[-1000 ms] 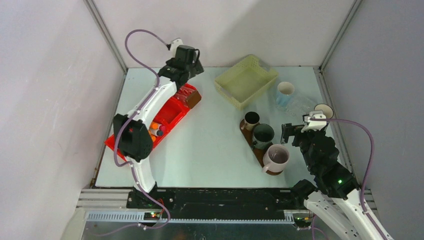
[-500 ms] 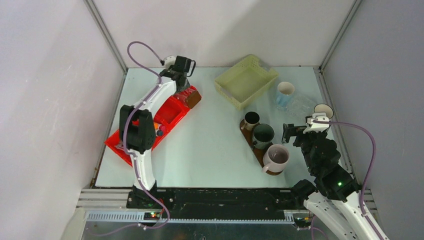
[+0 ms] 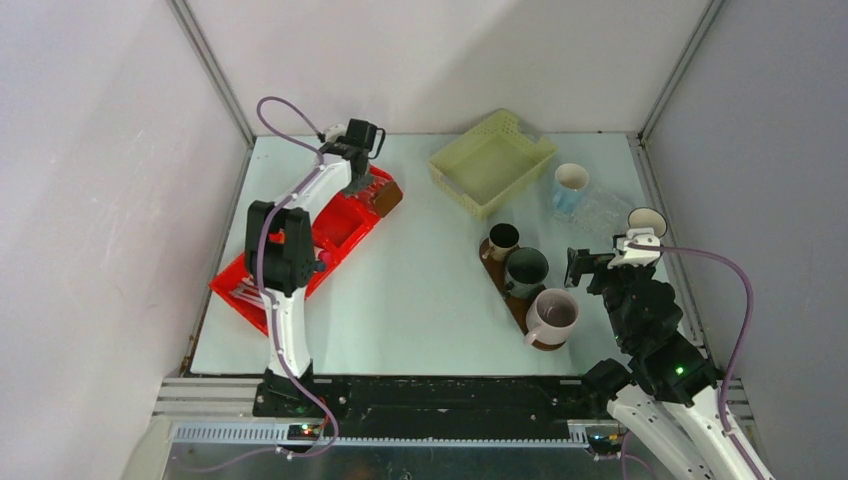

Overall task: Prepare toiletry sets of a toothbrush and toothpaste on the tray
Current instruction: Pick up the toothpaste holder from the storage box.

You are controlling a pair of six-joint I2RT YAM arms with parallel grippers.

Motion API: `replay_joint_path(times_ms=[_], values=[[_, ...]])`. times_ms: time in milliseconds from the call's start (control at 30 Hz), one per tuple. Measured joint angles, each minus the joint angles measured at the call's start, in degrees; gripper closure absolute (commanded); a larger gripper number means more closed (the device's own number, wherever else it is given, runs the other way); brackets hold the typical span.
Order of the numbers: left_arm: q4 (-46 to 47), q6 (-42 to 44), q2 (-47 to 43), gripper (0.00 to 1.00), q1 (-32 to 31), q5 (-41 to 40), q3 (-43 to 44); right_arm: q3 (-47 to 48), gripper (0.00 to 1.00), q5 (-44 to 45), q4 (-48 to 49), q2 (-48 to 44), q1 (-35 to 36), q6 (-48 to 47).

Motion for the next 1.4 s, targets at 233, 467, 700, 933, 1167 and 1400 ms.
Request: replay_joint_path(times_ms=[233, 467, 700, 933, 1167, 1400], values=[[0.2, -0.6, 0.9, 0.89, 0.8, 1.7, 0.0, -0.1, 0.01, 0.0, 0.0, -0.5, -0.2, 0.0], [-0.5, -2.3, -0.7, 1.00, 1.0, 2.4, -1.3, -0.1, 0.00, -0.3, 0.2, -0.9, -0.3, 0.0], [4.9, -0.9, -10.4, 1.00, 1.2, 5.2, -9.4, -0.1, 0.01, -1.3, 0.9, -1.0, -0.3, 0.8], [15.6, 0.2, -23.4, 1.00, 1.4, 10.6, -18.6, 2.0, 0.01, -5.7, -0.1, 3.0, -0.4, 3.3], [28.4, -0.4, -34.5, 1.00, 1.4, 18.4, -32.0, 10.8, 0.01, -12.7, -1.3, 11.6, -0.9, 7.4], [40.8, -2.3, -44.3, 1.00, 0.5, 25.9, -42.9, 15.9, 0.07, -18.3, -1.3, 18.8, -1.1, 15.4]])
